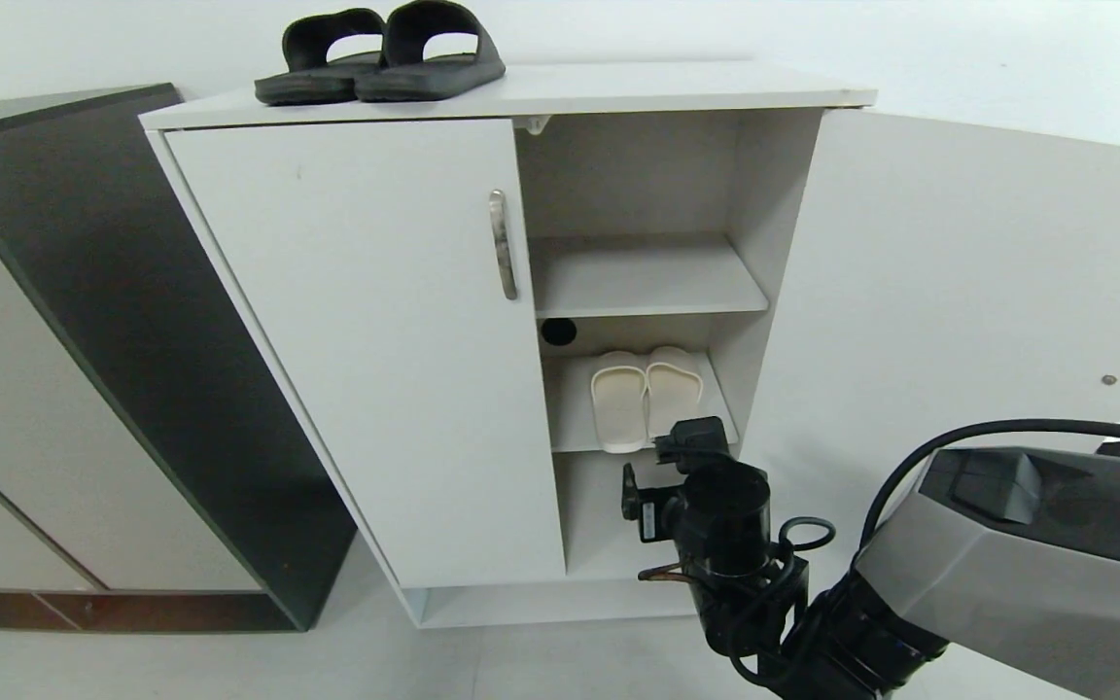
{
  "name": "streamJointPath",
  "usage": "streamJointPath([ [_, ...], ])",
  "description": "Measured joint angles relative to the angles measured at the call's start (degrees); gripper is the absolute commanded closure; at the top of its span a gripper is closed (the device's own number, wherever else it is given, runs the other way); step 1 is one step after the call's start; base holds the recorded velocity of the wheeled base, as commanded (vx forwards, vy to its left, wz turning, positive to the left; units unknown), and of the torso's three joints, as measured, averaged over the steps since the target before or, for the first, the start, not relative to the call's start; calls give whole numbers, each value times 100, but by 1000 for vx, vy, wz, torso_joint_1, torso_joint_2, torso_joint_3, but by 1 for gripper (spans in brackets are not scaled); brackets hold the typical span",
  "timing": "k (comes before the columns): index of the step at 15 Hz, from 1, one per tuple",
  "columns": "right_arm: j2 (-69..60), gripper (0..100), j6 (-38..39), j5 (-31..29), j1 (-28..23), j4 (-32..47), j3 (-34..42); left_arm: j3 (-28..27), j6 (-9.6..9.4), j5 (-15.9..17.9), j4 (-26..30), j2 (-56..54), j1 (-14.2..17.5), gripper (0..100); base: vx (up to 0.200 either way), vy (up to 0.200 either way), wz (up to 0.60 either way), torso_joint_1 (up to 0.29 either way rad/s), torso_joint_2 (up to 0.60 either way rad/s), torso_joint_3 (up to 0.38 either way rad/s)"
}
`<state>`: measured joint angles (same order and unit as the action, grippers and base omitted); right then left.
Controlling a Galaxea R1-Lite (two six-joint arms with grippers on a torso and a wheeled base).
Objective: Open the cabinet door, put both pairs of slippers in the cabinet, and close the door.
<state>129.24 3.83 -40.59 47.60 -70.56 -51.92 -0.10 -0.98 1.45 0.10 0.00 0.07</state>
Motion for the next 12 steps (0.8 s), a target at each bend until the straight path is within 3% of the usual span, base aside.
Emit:
streamJointPath([
  [7,-13,0,-13,6,-28,-9,197,-1,-2,5,-7,0,-2,100,0,0,0,0,-4,162],
  [12,-13,0,-11,9,-74,-13,223,0,2,2,0,0,2,100,0,200,0,1,7,55],
])
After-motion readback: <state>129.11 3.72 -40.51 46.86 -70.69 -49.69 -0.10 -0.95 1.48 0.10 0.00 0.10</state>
